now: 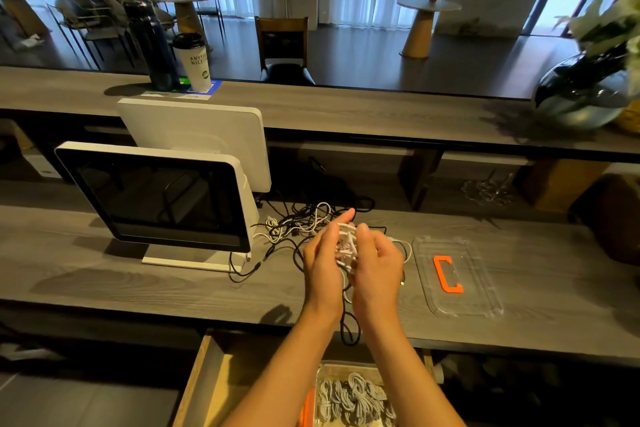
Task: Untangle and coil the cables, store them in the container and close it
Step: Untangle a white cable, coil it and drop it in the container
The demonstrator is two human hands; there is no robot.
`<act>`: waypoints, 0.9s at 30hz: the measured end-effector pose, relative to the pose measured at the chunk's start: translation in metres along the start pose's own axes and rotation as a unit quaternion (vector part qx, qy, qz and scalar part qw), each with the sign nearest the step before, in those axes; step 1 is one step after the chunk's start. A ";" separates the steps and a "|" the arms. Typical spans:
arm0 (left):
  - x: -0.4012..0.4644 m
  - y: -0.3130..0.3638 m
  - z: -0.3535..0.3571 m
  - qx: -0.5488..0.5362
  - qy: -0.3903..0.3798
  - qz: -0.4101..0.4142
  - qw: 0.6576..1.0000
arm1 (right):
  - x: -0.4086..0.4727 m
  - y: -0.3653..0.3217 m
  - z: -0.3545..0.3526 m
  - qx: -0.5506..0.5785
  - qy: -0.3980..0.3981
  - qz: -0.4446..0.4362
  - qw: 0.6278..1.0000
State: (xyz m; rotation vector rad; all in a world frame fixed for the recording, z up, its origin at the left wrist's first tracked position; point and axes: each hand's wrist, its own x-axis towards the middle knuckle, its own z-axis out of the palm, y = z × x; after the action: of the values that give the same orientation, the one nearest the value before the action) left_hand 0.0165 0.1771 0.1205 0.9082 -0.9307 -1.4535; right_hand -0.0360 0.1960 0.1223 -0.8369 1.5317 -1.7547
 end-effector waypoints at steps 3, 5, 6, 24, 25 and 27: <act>0.007 0.003 -0.005 -0.049 -0.022 -0.069 0.996 | 0.009 0.000 -0.016 -0.117 0.011 -0.112 0.987; 0.007 0.007 -0.003 -0.068 -0.028 -0.104 0.992 | 0.013 0.000 -0.023 -0.145 0.019 -0.141 0.979; 0.007 0.008 0.000 -0.077 -0.029 -0.114 0.990 | 0.014 0.000 -0.025 -0.143 0.026 -0.143 0.979; -0.007 -0.010 0.009 0.048 -0.015 0.096 0.994 | 0.002 0.004 -0.003 -0.039 0.046 -0.032 0.998; -0.007 -0.011 0.009 0.043 -0.019 0.092 0.995 | 0.003 0.005 -0.004 -0.037 0.050 -0.034 0.997; -0.008 -0.016 0.007 0.034 -0.025 0.088 0.995 | 0.005 0.007 -0.005 -0.040 0.057 -0.037 0.997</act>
State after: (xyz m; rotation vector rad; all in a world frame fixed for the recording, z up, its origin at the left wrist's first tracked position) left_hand 0.0043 0.1865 0.1091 0.8197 -1.0756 -1.3063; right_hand -0.0423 0.1941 0.1153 -0.8539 1.6743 -1.8324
